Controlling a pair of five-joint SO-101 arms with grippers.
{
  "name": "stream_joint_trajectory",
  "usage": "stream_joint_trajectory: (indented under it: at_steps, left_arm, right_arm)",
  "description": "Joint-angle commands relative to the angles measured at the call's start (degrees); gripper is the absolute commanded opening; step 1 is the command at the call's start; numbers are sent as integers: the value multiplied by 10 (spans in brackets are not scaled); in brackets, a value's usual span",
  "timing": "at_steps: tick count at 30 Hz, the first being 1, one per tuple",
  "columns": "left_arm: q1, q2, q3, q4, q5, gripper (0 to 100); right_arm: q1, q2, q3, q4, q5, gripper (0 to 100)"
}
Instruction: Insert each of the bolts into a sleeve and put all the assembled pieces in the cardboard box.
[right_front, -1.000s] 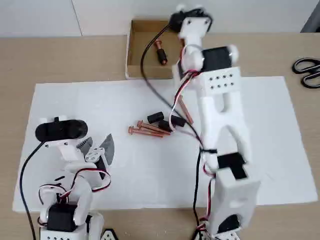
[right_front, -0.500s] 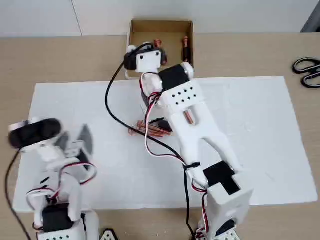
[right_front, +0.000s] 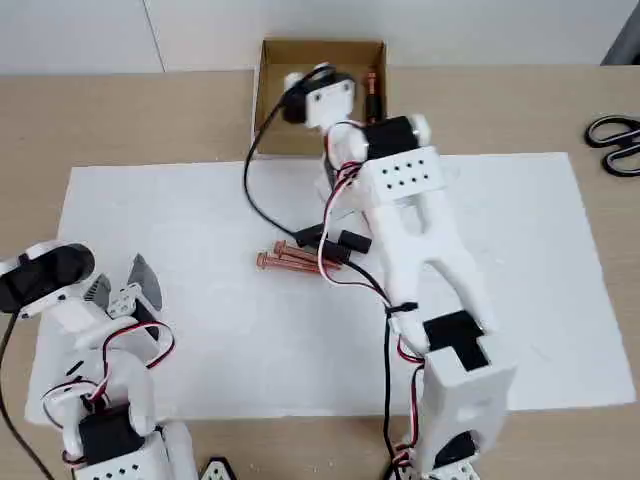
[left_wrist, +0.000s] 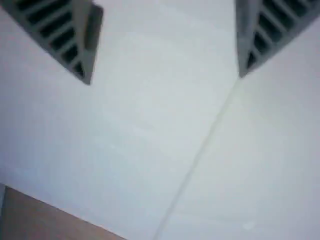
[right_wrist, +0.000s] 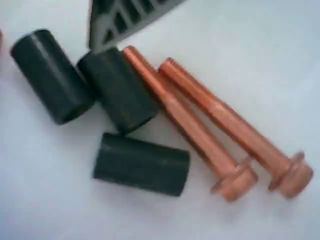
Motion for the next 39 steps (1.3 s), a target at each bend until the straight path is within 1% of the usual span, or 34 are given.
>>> stream_joint_trajectory:
  at_steps: [1,7,10,15,20,24,28,31,39]
  left_arm:
    - [-1,-6,-1,-17,2,181]
    - [-1,-6,24,-17,2,181]
    - [-1,-6,33,-17,2,181]
    - [-2,-6,46,-17,2,181]
    - [-2,-6,48,-17,2,181]
    - [-2,-6,48,-17,2,181]
    - [-2,-6,48,-17,2,181]
    - [-2,-6,48,-17,2,181]
    - [-2,-6,48,-17,2,181]
  right_arm:
    - [-3,15,-1,16,21,185]
    - [-16,75,-1,40,28,185]
    - [-23,87,-1,56,65,185]
    - [-24,96,-1,57,106,185]
    - [-23,98,-1,60,164,184]
    - [-22,99,-1,60,193,184]
    - [-4,100,-1,52,220,183]
    - [8,109,-1,44,224,183]
    - [7,168,-4,21,223,183]
